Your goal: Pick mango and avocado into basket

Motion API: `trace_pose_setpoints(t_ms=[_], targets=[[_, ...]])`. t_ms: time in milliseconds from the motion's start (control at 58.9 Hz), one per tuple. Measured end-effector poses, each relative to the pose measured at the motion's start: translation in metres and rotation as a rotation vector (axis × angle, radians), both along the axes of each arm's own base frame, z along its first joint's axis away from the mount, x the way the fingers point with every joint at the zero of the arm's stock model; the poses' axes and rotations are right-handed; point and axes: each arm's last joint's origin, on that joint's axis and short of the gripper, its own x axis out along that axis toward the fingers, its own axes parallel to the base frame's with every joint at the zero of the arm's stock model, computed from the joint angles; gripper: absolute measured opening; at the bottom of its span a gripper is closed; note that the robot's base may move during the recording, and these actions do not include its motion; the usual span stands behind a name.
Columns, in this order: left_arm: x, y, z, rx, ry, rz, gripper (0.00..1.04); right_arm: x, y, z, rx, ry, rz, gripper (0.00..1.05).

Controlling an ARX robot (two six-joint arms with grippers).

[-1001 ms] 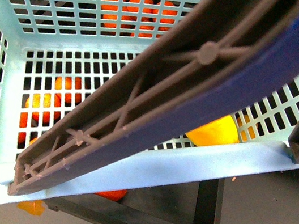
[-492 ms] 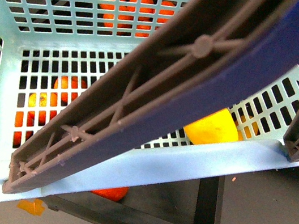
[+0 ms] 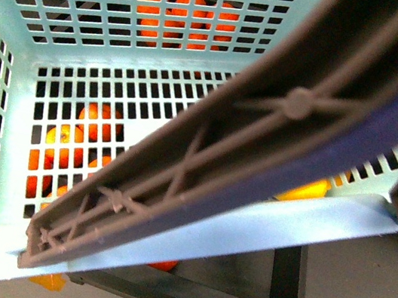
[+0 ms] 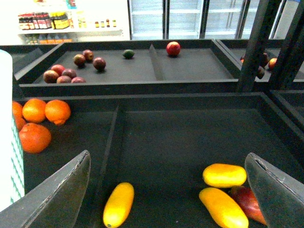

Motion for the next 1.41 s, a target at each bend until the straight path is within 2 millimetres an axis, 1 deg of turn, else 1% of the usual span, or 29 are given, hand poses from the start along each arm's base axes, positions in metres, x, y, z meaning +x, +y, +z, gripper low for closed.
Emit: trace_pose_setpoints(t_ms=[1408], targets=[[0.0013,0.0014,-0.0003,0.002,0.0,0.009,0.04,-0.0005,0.0,-0.0019,-0.001,0.006,0.006,0.96]])
